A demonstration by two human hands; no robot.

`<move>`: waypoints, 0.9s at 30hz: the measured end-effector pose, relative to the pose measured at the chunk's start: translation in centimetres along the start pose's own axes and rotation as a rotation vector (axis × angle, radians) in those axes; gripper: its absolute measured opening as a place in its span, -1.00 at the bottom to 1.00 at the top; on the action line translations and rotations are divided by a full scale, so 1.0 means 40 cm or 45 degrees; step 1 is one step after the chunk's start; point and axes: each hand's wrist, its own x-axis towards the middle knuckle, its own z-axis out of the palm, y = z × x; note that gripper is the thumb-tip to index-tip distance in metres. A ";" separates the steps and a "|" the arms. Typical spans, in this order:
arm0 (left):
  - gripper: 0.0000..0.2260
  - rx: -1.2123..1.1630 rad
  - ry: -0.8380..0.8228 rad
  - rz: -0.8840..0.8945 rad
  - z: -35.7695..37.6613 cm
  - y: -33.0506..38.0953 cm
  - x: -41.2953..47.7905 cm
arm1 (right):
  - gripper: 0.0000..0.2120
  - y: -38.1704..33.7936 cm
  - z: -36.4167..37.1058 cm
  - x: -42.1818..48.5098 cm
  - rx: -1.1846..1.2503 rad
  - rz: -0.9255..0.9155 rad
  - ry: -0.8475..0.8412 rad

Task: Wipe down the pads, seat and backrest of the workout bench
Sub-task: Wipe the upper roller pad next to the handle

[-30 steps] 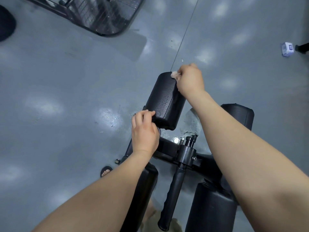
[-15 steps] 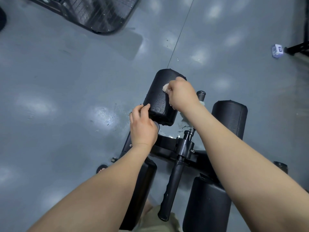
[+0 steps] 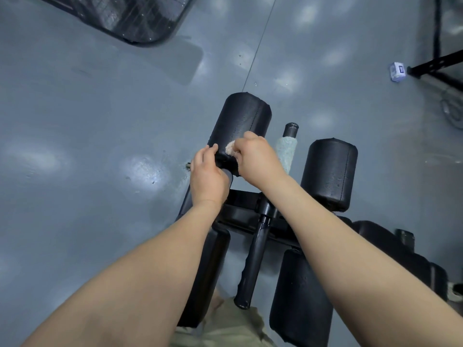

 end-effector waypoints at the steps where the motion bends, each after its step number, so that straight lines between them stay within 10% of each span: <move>1: -0.44 0.006 -0.001 0.000 0.002 -0.001 0.001 | -0.82 -0.004 0.002 -0.009 -0.001 -0.006 0.005; 18: -0.45 0.045 0.004 0.085 0.006 -0.002 -0.002 | -0.69 -0.026 0.000 -0.096 -0.215 -0.098 -0.126; 27: -0.65 0.014 0.046 0.084 0.014 -0.004 0.008 | -0.79 0.088 -0.134 0.131 0.104 0.274 0.209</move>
